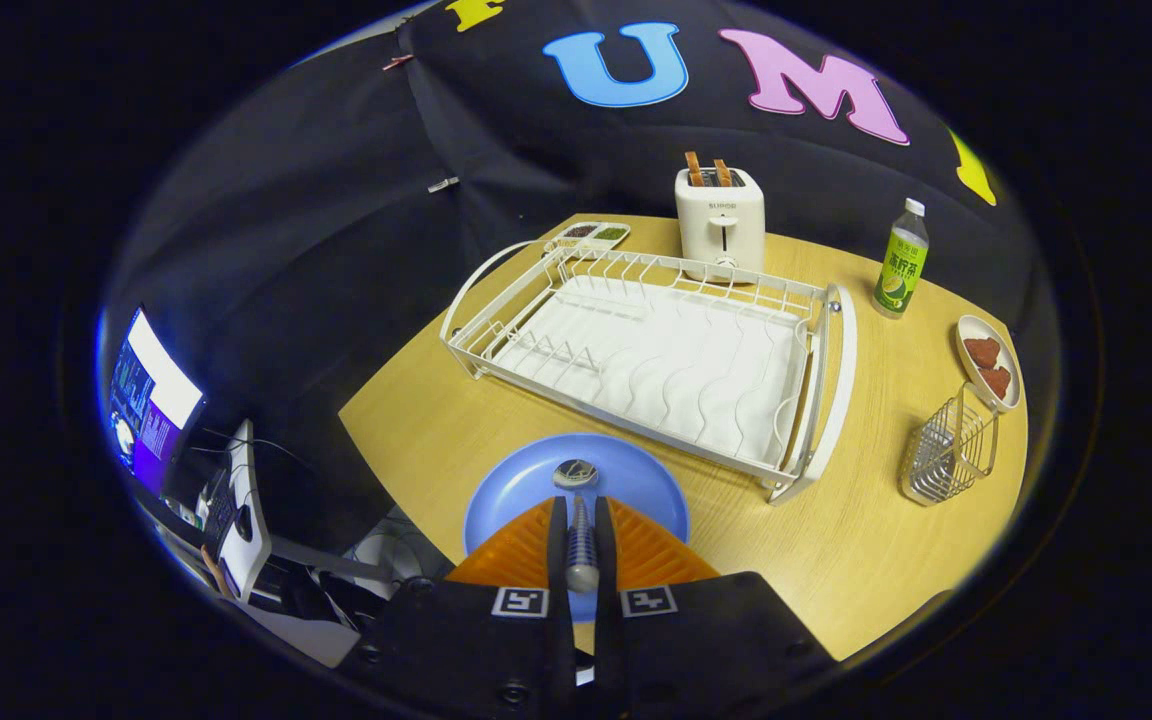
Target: Take the plate from the dish rack, then take the spoon from the basket and place it into the plate.
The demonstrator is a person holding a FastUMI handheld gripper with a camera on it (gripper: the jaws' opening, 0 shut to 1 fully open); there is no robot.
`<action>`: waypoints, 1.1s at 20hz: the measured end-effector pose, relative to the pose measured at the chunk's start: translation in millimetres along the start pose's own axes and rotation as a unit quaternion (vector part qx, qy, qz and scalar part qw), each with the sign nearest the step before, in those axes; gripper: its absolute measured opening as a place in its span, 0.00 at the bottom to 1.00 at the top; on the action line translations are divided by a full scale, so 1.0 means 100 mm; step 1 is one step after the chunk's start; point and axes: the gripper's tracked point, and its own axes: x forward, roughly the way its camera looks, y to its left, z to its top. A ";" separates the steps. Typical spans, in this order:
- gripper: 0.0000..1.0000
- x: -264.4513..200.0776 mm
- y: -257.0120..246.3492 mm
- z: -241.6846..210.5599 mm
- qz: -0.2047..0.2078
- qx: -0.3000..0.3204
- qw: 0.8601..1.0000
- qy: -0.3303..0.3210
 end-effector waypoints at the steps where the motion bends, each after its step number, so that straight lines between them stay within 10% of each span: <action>1: 0.12 0.04 0.00 -0.03 -0.001 -0.001 1.000 0.004; 12: 0.22 0.14 -0.06 -0.32 -0.014 -0.012 0.999 0.042; 19: 0.83 0.15 -0.09 -0.43 -0.024 -0.005 0.998 0.055; 22: 0.92 0.13 -0.08 -0.46 -0.024 -0.001 0.998 0.056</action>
